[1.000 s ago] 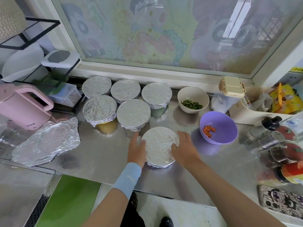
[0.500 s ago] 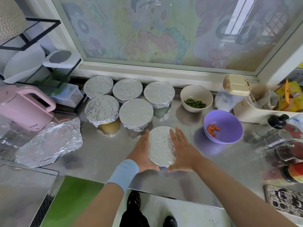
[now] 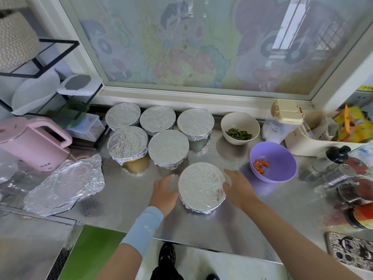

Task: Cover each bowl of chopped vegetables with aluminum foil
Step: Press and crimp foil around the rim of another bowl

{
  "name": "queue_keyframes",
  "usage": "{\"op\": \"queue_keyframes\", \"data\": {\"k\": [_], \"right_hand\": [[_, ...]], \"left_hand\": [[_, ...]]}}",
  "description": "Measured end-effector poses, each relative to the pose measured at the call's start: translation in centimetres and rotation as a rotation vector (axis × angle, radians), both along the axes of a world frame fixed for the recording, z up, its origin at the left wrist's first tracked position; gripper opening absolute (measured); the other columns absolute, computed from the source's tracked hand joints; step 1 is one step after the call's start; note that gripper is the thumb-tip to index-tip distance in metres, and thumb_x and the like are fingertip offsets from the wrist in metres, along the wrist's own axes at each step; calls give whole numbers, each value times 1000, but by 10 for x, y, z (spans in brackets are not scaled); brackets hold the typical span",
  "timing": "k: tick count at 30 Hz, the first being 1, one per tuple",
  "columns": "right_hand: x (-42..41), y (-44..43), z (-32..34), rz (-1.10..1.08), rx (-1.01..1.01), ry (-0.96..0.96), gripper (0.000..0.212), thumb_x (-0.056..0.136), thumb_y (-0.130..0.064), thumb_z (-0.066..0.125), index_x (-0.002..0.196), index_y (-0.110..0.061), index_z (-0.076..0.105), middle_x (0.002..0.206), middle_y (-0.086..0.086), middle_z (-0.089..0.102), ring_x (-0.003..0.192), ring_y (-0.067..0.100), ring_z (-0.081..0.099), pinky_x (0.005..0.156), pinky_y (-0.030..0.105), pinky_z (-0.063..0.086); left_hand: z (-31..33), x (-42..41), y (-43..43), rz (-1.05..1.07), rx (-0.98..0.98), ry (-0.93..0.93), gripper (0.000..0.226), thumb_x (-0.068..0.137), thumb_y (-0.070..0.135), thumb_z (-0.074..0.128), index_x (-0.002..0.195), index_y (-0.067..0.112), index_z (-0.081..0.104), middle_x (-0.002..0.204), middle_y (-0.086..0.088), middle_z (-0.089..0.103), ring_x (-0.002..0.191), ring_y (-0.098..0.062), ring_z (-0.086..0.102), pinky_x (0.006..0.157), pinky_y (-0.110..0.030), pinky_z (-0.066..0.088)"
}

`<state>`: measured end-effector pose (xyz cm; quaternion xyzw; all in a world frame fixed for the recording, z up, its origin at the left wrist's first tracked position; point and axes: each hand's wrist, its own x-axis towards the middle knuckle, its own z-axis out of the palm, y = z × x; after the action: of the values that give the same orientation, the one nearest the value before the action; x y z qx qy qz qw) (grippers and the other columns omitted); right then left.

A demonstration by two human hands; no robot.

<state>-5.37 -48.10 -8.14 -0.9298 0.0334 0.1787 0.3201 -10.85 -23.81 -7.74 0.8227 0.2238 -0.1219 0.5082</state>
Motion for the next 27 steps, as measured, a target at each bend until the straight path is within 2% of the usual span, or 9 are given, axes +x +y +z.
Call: {"op": "queue_keyframes", "data": {"k": [2,4,6,9,16,19,22,24,27], "right_hand": [[0,8,0,-103,15,27,50,88,-22,47,138,-27,52,134,4,53,120,22,53,104,36,43],[-1,15,3,-189,96,96,47,83,-19,46,127,-28,60,120,3,63,105,22,60,94,35,50],[-1,17,6,-242,150,132,44,85,-15,47,127,-23,59,120,2,63,105,22,59,91,30,48],[3,15,12,-349,212,170,42,88,-12,46,128,-19,57,117,1,61,98,19,58,84,25,44],[37,-2,1,-464,292,183,53,75,-20,46,127,-22,57,117,5,63,103,28,63,91,40,52],[51,-1,15,-454,250,138,40,90,-13,47,129,-12,55,118,14,60,102,29,57,90,37,48],[63,-2,19,-394,217,132,38,89,-14,46,124,-8,58,111,14,63,90,26,54,87,39,50],[66,-4,26,-333,174,126,33,89,-13,45,119,-8,58,104,12,60,89,25,51,83,35,47],[73,-13,38,-213,52,70,23,89,-11,45,108,-12,57,106,10,56,100,30,52,85,33,42]], "left_hand": [[4,6,-9,54,-89,40,24,87,10,51,98,30,59,107,-3,56,89,-21,56,83,-42,56],[-11,14,-8,59,-56,64,10,75,13,47,77,18,55,85,-4,56,75,-19,49,76,-48,57],[-35,24,-3,42,-41,79,17,64,20,45,77,21,55,79,-2,51,72,-15,44,79,-54,55],[-47,41,-6,25,-64,106,19,63,21,46,79,27,53,75,-2,45,71,-15,41,70,-41,53],[-3,73,-42,-17,-58,54,11,73,14,44,67,10,35,69,-6,36,68,-20,34,62,-29,32],[5,87,-50,-44,-56,18,21,77,16,45,89,5,60,92,-15,59,85,-36,53,74,-33,42],[14,99,-50,-154,25,42,41,88,15,45,127,11,57,129,-9,58,114,-29,54,96,-33,42],[25,104,-50,-221,121,79,43,92,15,44,135,14,53,138,-4,52,124,-29,51,103,-33,40],[41,116,-51,-216,257,22,37,89,17,44,122,16,61,129,-10,57,119,-34,54,100,-43,47]]}}
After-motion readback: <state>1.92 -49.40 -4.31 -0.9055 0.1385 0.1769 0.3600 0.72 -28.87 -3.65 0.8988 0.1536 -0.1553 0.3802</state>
